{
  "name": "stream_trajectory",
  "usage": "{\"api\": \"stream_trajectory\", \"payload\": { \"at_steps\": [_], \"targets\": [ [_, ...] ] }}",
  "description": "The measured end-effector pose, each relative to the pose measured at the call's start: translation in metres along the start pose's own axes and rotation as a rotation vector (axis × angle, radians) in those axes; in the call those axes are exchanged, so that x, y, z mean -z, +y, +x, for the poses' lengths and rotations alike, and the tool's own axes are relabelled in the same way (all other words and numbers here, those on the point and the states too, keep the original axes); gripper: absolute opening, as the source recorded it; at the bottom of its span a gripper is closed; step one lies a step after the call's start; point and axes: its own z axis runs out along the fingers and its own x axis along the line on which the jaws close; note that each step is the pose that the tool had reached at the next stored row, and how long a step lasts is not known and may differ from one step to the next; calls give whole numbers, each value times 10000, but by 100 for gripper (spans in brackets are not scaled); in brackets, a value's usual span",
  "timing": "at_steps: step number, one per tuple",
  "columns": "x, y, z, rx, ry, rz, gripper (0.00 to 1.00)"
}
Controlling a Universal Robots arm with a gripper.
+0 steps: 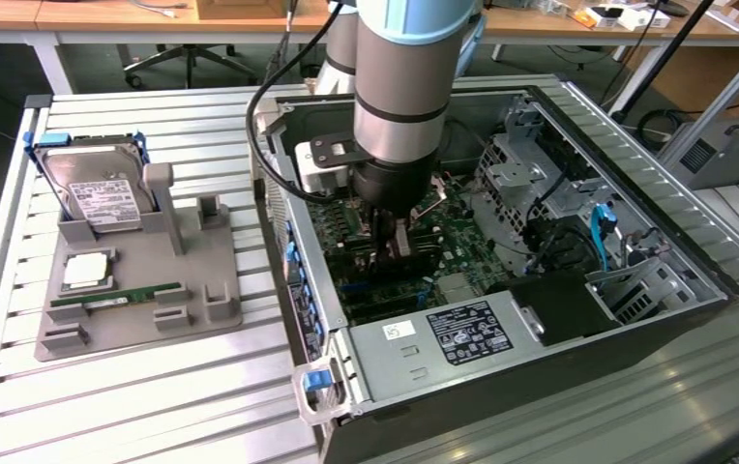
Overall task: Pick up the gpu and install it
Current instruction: 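Insert the gpu into the slot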
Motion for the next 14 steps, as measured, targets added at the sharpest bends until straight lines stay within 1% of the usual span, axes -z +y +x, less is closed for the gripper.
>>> {"api": "stream_trajectory", "payload": {
  "at_steps": [6, 12, 14],
  "targets": [
    [0, 1, -1, 102, 0, 2, 27],
    [0, -2, -2, 356, -24, 5, 27],
    [0, -2, -2, 365, -25, 5, 27]
  ]
}}
